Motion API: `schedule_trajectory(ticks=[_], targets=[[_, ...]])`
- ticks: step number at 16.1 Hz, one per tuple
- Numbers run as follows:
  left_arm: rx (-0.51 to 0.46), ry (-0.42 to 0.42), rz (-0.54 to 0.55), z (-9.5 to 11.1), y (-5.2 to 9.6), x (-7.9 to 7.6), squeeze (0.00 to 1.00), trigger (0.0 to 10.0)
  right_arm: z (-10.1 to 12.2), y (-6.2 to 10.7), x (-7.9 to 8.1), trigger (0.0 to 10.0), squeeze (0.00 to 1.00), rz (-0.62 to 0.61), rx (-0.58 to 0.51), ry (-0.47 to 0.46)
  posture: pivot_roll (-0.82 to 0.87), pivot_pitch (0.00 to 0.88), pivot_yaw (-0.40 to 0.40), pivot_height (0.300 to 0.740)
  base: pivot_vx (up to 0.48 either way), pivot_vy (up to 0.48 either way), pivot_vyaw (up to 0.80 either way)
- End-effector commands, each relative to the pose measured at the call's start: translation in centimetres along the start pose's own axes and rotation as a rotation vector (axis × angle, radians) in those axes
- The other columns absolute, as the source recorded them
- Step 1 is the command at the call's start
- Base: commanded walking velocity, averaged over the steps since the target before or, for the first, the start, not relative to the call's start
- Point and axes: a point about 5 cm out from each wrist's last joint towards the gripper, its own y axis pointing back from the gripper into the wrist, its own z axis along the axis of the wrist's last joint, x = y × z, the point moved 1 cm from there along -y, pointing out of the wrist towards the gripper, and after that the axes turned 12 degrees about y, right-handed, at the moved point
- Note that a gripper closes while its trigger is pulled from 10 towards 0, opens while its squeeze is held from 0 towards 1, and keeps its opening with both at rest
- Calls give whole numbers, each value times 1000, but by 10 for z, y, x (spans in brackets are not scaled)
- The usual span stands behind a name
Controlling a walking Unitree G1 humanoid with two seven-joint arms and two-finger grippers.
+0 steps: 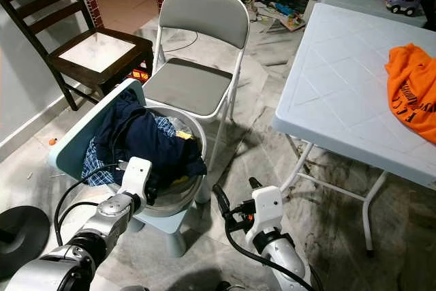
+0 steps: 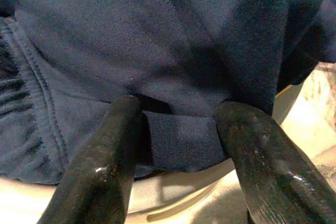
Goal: Hang hanger
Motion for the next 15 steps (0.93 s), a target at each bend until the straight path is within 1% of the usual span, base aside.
schedule_trajectory(ticks=[1, 2, 5, 6, 10, 12, 13, 14, 15], targets=[[17, -24, -34, -2, -1, -6, 0, 0, 0, 2, 1, 10000, 0, 6, 3, 3, 120, 113, -86, 740, 0, 0, 0], [10, -33, -52, -2, -1, -8, 0, 0, 0, 1, 1, 10000, 0, 7, 3, 0, 121, 113, -86, 740, 0, 0, 0], [3, -49, -50, -1, -1, -8, 0, 0, 0, 1, 2, 10000, 0, 7, 5, -3, 124, 114, -84, 740, 0, 0, 0], [-3, -113, -36, 1, -1, -6, 0, 0, -1, 1, 2, 10000, 0, 3, 10, -16, 124, 114, -84, 740, 0, 0, 0], [-10, -145, -3, 3, 0, 2, 0, 0, -4, 5, 3, 10000, 0, 0, 19, -18, 122, 116, -80, 740, 0, 0, 0], [-28, -180, 17, 7, 0, 6, 0, 0, -3, 4, 3, 10000, 0, -2, 16, -19, 121, 116, -77, 740, 0, 0, 0], [-46, -202, 20, 10, 0, 6, 0, 0, -2, 3, 3, 10000, 0, -2, 15, -19, 121, 116, -77, 740, 0, 0, 0], [-149, -302, 15, 28, -1, 1, 0, 0, -2, 3, 4, 10000, 0, -3, 13, -20, 121, 116, -77, 740, 0, 0, 0], [-207, -348, 2, 38, -1, -3, 0, 0, -2, 3, 4, 10000, 0, -3, 13, -20, 124, 116, -77, 740, 0, 0, 0]])
